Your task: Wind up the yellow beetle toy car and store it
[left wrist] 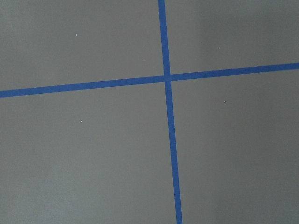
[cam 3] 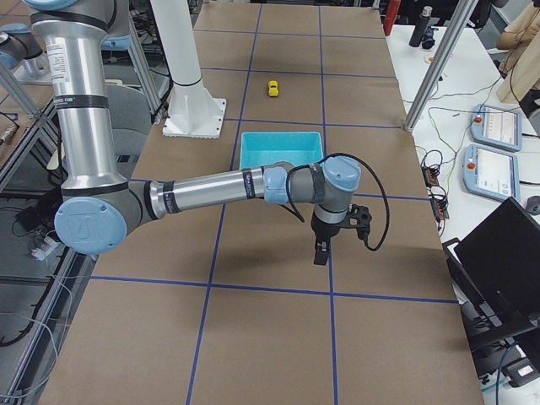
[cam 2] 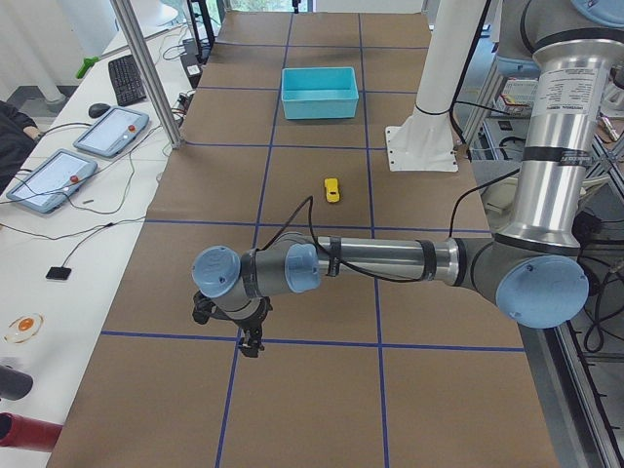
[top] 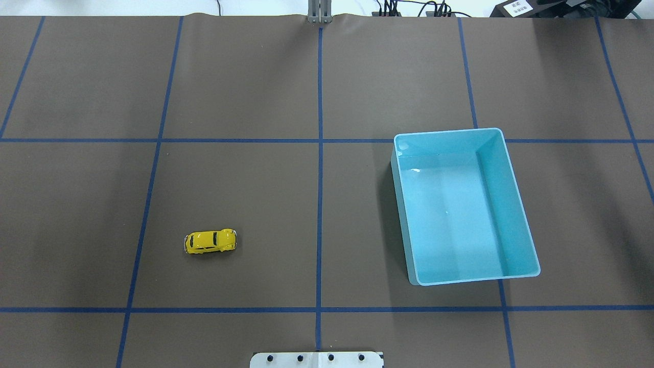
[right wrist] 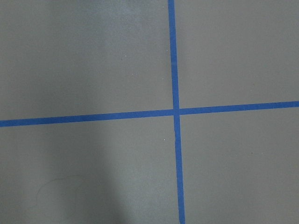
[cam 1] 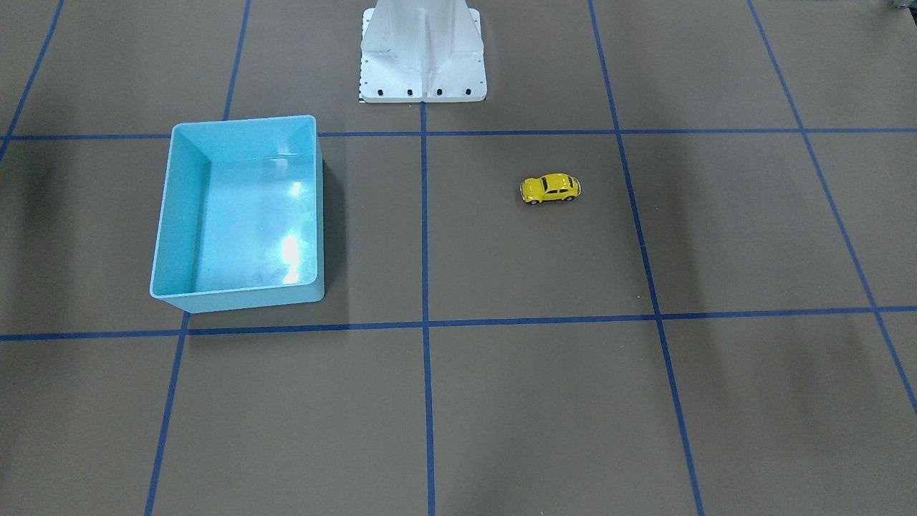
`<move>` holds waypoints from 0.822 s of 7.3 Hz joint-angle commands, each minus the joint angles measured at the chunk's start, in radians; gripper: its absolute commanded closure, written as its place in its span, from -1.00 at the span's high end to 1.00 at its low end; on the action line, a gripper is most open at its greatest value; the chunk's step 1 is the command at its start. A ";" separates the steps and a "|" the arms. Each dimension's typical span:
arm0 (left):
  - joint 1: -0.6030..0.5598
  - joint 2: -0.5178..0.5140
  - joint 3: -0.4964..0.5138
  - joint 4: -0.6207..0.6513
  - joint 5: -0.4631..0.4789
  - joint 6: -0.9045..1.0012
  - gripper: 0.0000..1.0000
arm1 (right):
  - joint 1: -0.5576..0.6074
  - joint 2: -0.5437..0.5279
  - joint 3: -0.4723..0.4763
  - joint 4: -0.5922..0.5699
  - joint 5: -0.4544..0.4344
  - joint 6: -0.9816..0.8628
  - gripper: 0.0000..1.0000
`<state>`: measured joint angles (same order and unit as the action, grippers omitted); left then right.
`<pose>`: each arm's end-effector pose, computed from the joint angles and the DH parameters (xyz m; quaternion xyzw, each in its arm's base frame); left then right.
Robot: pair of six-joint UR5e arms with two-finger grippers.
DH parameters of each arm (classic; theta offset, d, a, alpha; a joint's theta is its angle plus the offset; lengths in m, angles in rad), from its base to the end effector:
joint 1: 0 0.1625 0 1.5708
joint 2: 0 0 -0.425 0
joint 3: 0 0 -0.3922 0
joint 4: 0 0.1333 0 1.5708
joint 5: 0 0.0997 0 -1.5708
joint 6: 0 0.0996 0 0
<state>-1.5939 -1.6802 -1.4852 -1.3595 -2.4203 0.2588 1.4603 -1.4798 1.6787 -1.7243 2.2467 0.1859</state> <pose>-0.0706 -0.5227 0.6588 -0.0268 0.4182 0.0684 0.9054 0.0125 -0.5308 0.5813 -0.0278 -0.3310 0.0280 0.9428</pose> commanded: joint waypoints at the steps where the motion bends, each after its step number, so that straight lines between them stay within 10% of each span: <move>1: -0.001 0.002 -0.001 -0.015 0.000 0.002 1.00 | 0.000 -0.002 -0.008 0.000 0.002 0.007 1.00; 6: 0.000 -0.003 0.003 -0.015 0.003 -0.009 1.00 | 0.000 -0.002 -0.005 -0.001 0.007 0.010 1.00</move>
<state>-1.5939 -1.6820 -1.4846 -1.3732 -2.4189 0.2531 1.4603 -1.4817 1.6727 -1.7245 2.2515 0.1959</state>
